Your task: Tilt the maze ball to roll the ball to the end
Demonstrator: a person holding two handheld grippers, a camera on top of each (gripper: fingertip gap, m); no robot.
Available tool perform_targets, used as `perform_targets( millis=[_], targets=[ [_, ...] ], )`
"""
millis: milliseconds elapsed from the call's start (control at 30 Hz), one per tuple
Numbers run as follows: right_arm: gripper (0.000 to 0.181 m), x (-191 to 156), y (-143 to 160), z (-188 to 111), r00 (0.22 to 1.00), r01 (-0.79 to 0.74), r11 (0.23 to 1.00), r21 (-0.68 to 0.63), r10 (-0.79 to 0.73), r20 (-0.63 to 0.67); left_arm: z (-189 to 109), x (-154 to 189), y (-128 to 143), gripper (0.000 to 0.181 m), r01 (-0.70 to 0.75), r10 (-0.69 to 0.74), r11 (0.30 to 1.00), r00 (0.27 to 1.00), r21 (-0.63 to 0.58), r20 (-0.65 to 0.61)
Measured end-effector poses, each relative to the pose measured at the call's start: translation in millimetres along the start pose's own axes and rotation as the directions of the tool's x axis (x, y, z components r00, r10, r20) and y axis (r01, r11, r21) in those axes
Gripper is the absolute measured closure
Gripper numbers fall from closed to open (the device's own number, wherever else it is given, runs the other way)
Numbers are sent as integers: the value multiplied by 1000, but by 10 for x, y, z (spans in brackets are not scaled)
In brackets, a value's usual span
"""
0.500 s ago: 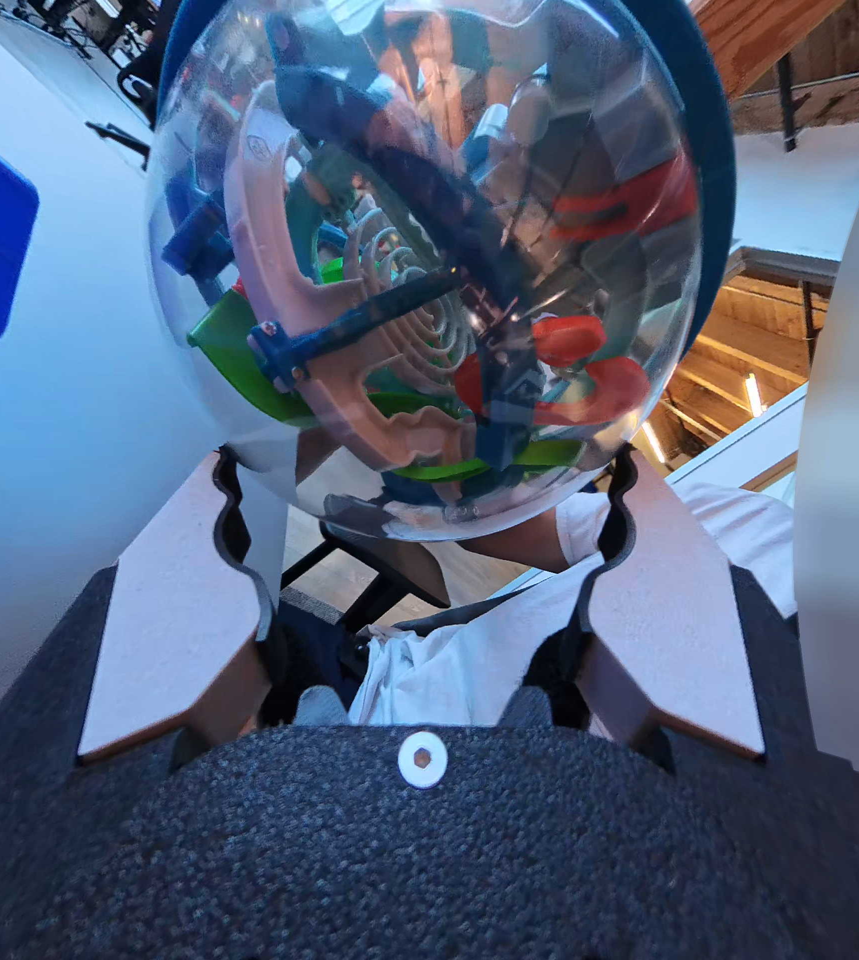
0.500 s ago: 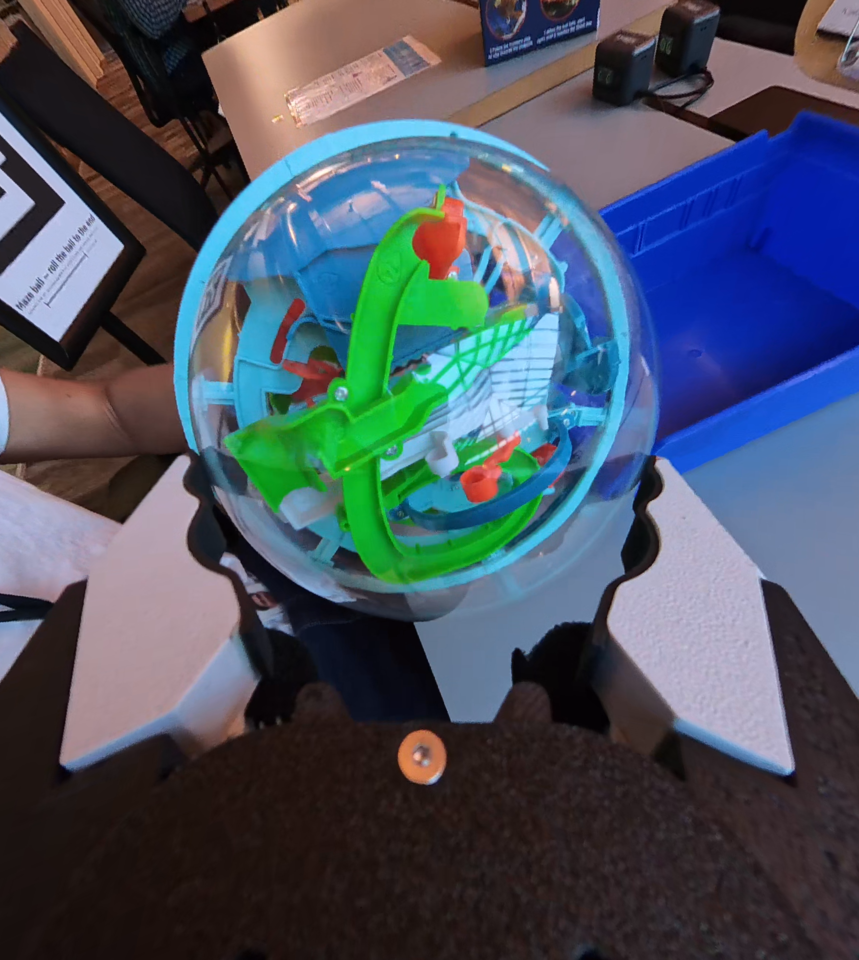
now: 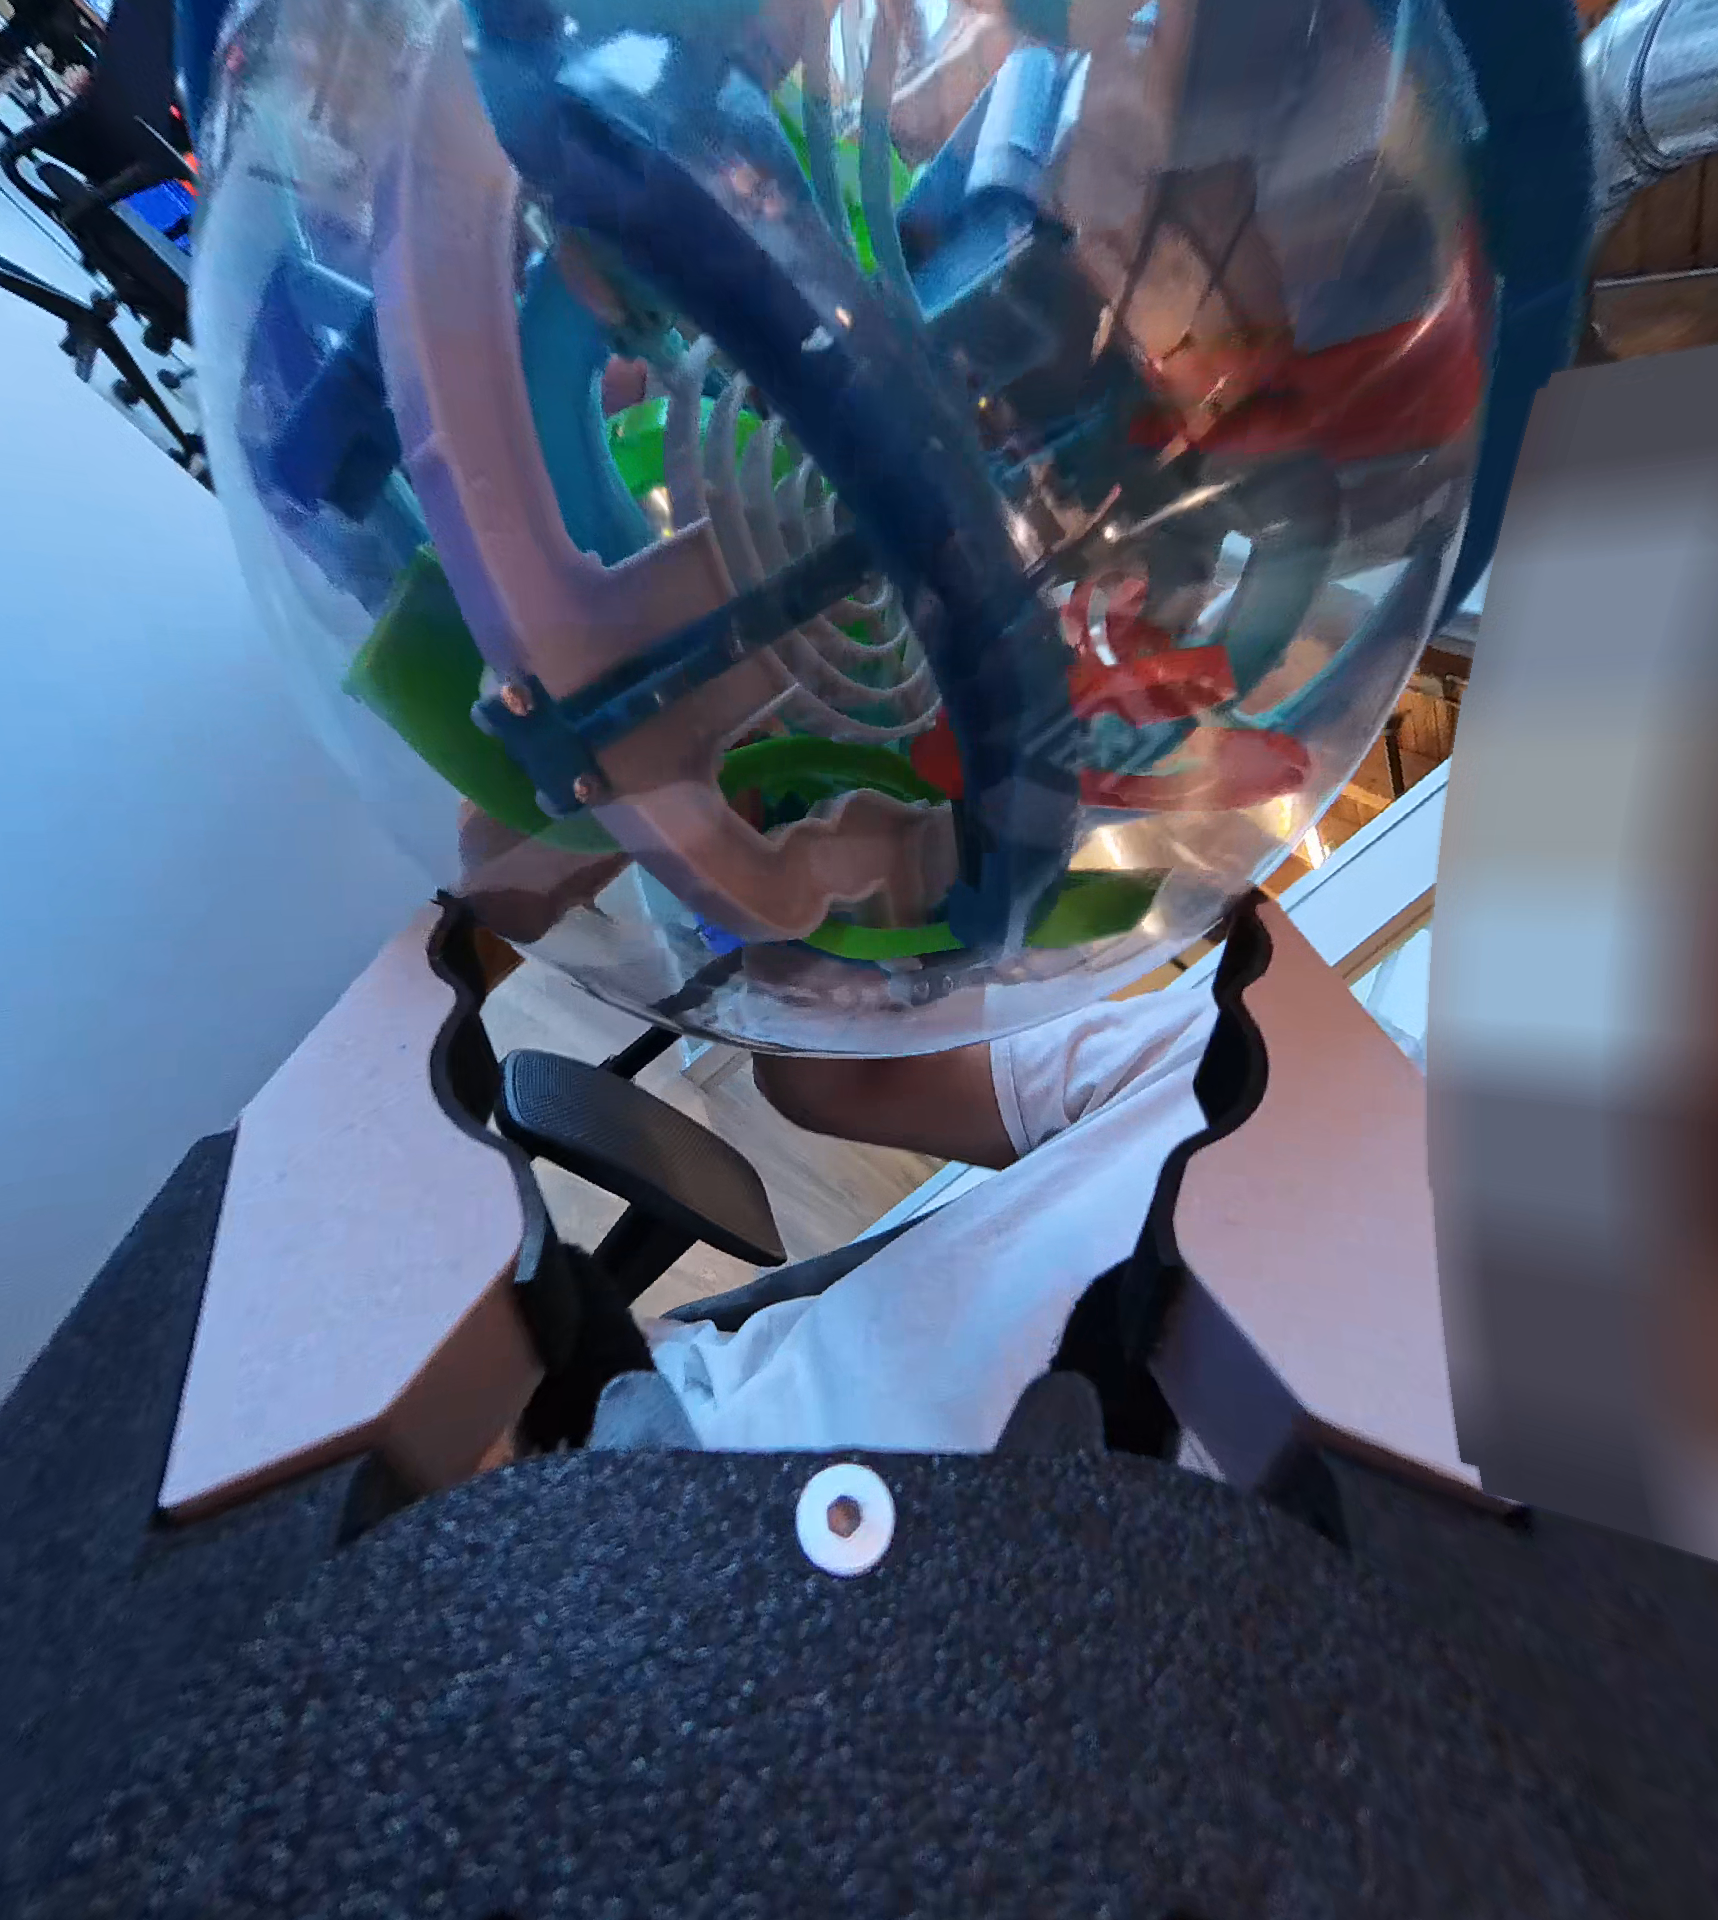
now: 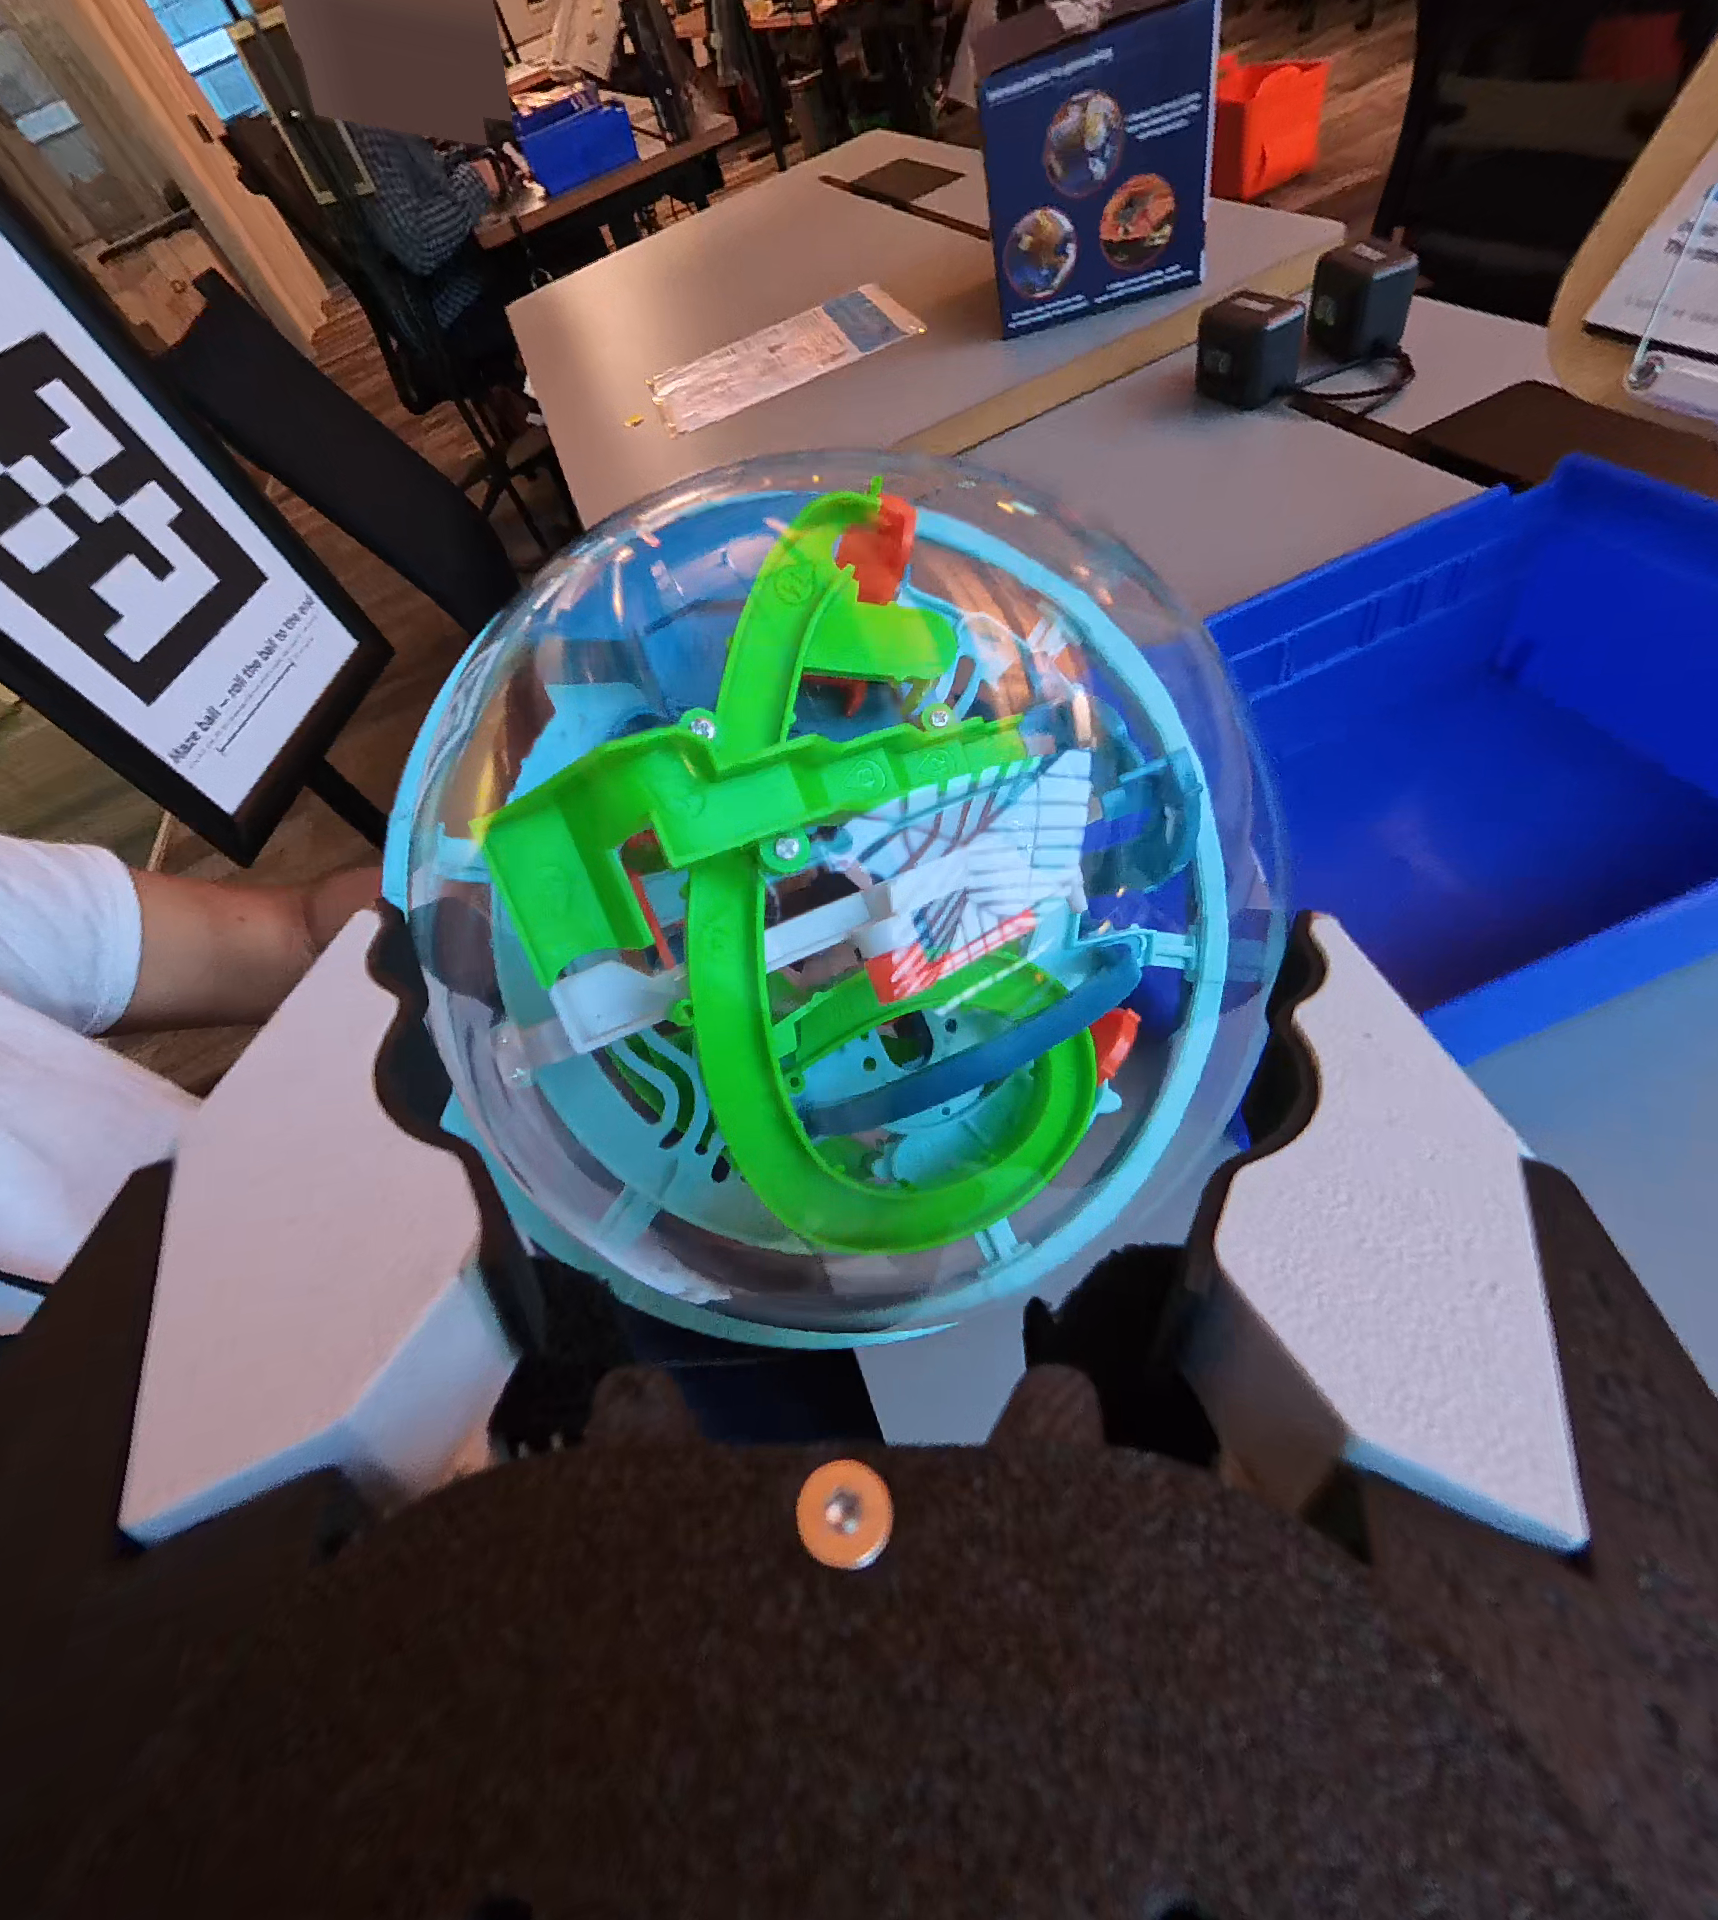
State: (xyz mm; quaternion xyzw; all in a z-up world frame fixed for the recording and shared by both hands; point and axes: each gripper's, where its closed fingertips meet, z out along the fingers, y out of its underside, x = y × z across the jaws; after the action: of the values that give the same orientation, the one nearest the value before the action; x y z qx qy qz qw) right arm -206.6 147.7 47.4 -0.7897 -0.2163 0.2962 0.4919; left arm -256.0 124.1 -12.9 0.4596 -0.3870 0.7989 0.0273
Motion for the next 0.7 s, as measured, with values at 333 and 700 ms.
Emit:
perform_targets(
  millis=[333,700],
  targets=[
    [28,-199,-218,119,989,58,995,-83,-46,138,148,163,245,44,-62,55,994,995,-87,-78],
    [28,-272,-335,275,983,36,980,-196,1,185,261,273,320,45,-68,56,996,979,-59,-194]
  ],
)
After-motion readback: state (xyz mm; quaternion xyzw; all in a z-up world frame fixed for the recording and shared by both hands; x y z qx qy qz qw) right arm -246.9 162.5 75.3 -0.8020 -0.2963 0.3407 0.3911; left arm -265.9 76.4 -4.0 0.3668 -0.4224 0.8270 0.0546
